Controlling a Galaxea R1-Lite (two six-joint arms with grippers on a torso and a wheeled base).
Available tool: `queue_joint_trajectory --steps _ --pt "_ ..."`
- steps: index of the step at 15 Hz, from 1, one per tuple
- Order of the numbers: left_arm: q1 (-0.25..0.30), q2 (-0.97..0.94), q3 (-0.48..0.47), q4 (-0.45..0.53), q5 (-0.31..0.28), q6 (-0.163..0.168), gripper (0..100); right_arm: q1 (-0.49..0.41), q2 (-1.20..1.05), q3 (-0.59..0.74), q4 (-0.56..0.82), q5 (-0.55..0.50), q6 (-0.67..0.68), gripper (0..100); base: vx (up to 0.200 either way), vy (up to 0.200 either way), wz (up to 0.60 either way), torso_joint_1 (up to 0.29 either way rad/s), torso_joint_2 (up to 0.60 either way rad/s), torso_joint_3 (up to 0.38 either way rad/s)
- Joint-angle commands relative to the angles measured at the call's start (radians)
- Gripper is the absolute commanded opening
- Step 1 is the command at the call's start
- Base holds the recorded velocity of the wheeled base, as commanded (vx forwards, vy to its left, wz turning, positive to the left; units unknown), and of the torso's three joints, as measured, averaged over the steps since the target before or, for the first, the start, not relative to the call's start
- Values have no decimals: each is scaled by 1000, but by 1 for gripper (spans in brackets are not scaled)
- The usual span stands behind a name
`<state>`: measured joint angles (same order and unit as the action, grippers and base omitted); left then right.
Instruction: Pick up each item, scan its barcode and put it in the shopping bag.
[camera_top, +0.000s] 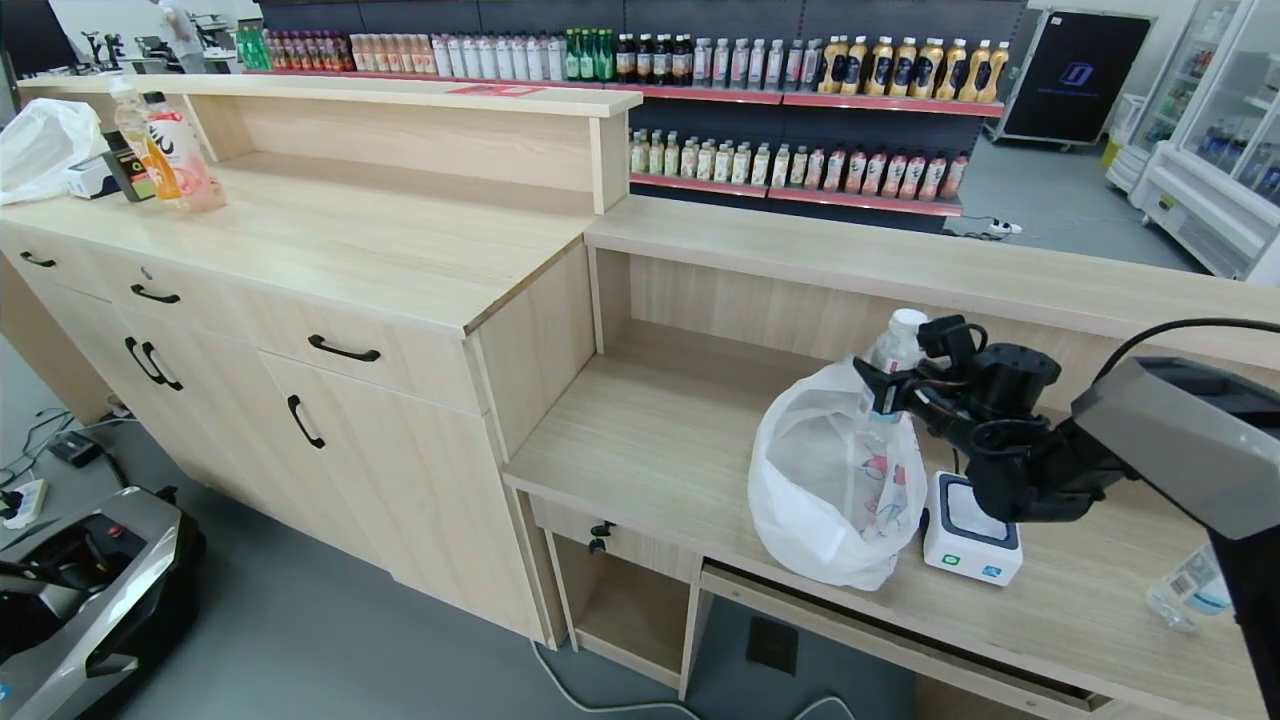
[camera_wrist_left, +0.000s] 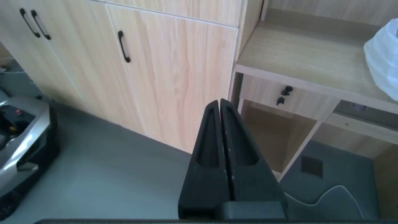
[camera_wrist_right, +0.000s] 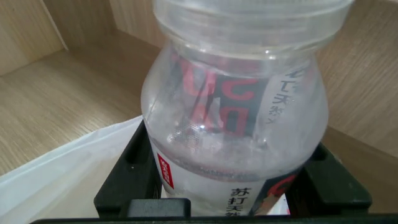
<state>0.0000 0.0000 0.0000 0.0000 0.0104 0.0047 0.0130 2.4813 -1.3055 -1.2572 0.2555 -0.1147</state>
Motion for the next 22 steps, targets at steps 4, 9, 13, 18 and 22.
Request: queue_joint_trajectory --steps 4,9,13,18,22 --pt "0 0 0 0 0 0 0 1 107 -83 1 53 -17 0 0 0 0 0 0 0" --pt "0 0 0 0 0 0 0 8 169 -124 -7 57 -17 0 0 0 0 0 0 0" --pt "0 0 0 0 0 0 0 8 199 -135 -5 60 -28 0 0 0 0 0 0 0" --pt "0 0 0 0 0 0 0 1 212 -120 -11 67 -63 0 0 0 0 0 0 0" --pt "0 0 0 0 0 0 0 -16 200 -106 -7 94 -74 100 0 0 0 0 0 0"
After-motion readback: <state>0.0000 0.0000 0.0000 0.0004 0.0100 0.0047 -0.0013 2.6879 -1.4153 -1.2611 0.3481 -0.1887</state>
